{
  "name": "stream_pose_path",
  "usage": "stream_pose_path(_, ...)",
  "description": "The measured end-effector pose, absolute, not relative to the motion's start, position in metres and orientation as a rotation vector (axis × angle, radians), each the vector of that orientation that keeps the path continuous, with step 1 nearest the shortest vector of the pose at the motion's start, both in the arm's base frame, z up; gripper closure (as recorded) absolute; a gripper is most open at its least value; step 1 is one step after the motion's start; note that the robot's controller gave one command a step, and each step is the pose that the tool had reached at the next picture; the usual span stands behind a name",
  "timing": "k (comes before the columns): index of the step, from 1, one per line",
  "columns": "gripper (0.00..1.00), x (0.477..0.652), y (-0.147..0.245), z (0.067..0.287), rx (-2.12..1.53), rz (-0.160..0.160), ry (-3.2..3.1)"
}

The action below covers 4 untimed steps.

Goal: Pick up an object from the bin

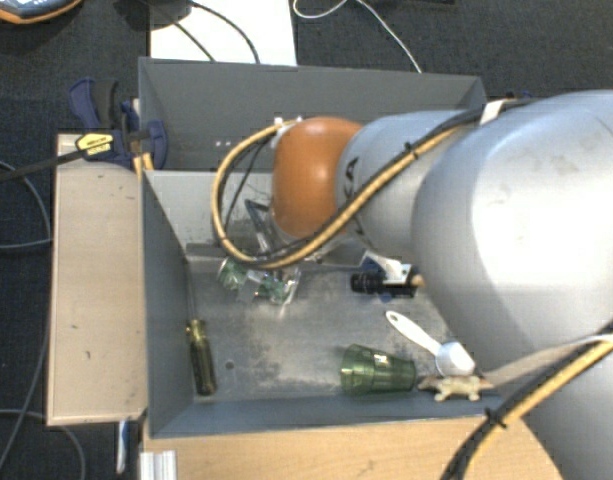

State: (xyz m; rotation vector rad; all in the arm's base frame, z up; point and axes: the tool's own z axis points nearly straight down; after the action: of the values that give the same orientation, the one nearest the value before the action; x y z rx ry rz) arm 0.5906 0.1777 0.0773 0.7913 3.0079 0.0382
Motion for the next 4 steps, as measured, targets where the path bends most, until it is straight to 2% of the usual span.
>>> stream_pose_path(1, 1.00, 0.561, 0.149, 0.077, 1.132, 0.060, 2.891)
stream_pose_path(2, 1.00, 0.574, 0.182, 0.158, 1.169, 0.042, 2.888)
stream_pose_path(3, 1.00, 0.587, 0.160, 0.185, 1.128, 0.062, 2.887)
stream_pose_path(4, 1.00, 0.586, 0.172, 0.097, 1.260, 0.053, 2.843)
